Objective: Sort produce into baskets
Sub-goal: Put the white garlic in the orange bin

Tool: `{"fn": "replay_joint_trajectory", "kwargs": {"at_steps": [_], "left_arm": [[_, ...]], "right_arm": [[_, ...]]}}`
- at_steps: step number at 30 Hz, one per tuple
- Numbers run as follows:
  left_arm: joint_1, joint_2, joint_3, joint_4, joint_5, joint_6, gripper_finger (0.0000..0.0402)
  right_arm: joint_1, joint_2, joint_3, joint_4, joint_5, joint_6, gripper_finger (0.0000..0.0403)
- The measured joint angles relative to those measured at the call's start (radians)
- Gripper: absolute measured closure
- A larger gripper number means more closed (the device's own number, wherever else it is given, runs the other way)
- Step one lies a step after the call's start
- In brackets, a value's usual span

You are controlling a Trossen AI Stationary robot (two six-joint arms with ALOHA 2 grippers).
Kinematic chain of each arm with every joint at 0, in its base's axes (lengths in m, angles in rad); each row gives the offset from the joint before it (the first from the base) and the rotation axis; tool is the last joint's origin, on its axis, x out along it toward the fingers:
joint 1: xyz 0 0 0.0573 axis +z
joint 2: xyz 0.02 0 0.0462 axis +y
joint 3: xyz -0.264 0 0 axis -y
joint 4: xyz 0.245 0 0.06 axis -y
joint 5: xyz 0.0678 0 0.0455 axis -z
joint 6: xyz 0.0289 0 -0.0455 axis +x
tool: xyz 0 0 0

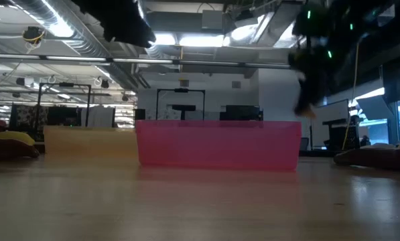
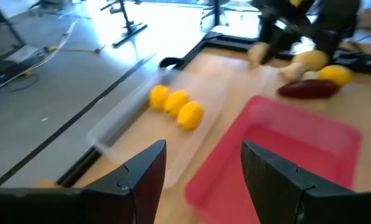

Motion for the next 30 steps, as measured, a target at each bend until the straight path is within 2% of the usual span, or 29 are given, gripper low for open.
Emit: {"fn": "replay_joint_trajectory", "kwargs": {"at_steps": [2,7,11,15,19,22,30], "left_arm": [[-0.014,0.026,0.0,0.05,0.022,0.001,0.0198],[-0.044,0.128,0.0,0.21,0.077,0.002,0.0198],[-0.063,0.222,0.0,0.365,0.107,0.002,0.0198],[-0.073,0.316,0.0,0.531,0.178,0.001,0.0198],[-0.08,0.399,0.0,0.686,0.266,-0.001,0.0198],[-0.085,0.448,0.0,0.773,0.291,-0.018,0.0198],[-0.091,0.516,0.002,0.888,0.366,-0.043,0.0198]], "right_arm": [[0.038,-0.034,0.034,0.077,0.002,-0.018,0.0295],[0.158,-0.063,0.054,0.403,-0.001,-0.099,0.0289],[0.245,-0.032,0.054,0.617,-0.018,-0.167,0.0287],[0.323,0.028,0.053,0.775,-0.026,-0.249,0.0287],[0.388,0.097,0.053,0.902,-0.027,-0.319,0.0287],[0.424,0.145,0.053,0.989,-0.028,-0.353,0.0287],[0.467,0.24,0.053,1.114,-0.022,-0.415,0.0287]]}}
